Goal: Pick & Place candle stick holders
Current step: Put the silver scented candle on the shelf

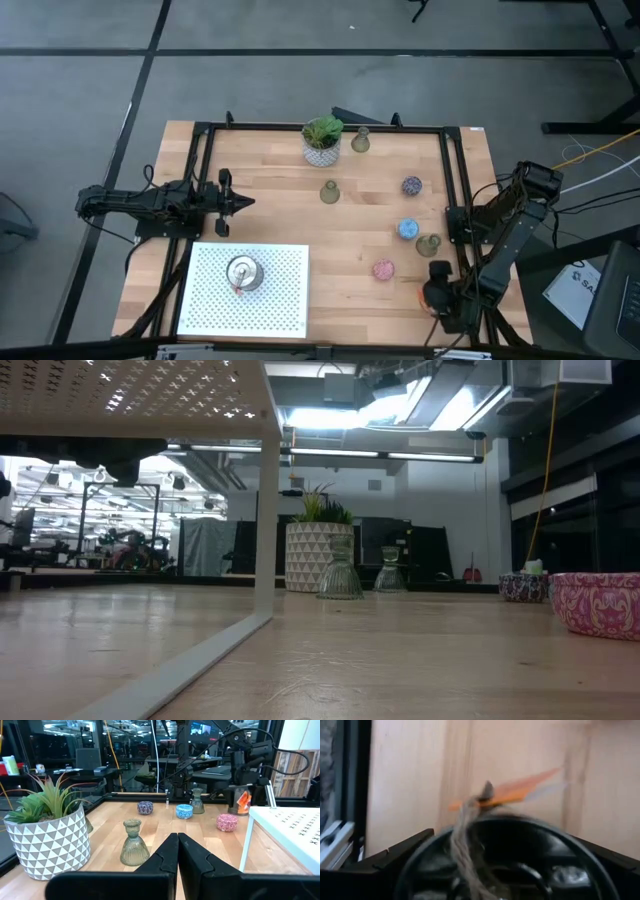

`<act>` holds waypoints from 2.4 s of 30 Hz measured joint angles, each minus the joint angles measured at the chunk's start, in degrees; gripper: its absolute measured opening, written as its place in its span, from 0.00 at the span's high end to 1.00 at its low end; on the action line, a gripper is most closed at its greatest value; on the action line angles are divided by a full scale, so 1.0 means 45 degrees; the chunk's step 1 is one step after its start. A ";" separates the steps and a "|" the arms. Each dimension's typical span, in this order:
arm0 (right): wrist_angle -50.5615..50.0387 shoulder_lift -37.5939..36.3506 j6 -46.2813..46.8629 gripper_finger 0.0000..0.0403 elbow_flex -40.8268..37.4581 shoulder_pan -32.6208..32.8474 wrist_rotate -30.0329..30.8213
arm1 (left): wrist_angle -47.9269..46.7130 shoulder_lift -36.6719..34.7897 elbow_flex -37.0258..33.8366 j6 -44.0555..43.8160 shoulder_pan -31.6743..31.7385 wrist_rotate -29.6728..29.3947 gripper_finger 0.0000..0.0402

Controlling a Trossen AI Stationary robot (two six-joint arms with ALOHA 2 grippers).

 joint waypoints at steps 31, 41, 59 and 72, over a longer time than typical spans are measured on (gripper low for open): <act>-0.0964 0.0000 0.2699 0.13 0.0800 -0.1337 -0.2164 | -0.0002 -0.0002 0.0000 0.0000 0.0002 0.0000 0.99; -0.2215 0.0000 0.2592 0.20 0.1234 -0.1253 -0.2211 | -0.0004 0.0000 0.0004 0.0000 -0.0002 0.0000 0.99; -0.2637 0.0000 0.2977 0.10 0.1229 -0.1229 -0.1167 | -0.0004 -0.0002 0.0001 0.0000 0.0002 0.0000 0.99; -0.5494 0.0000 0.1927 0.01 0.3066 -0.1036 -0.1186 | -0.0001 0.0000 0.0001 0.0000 -0.0001 0.0000 0.99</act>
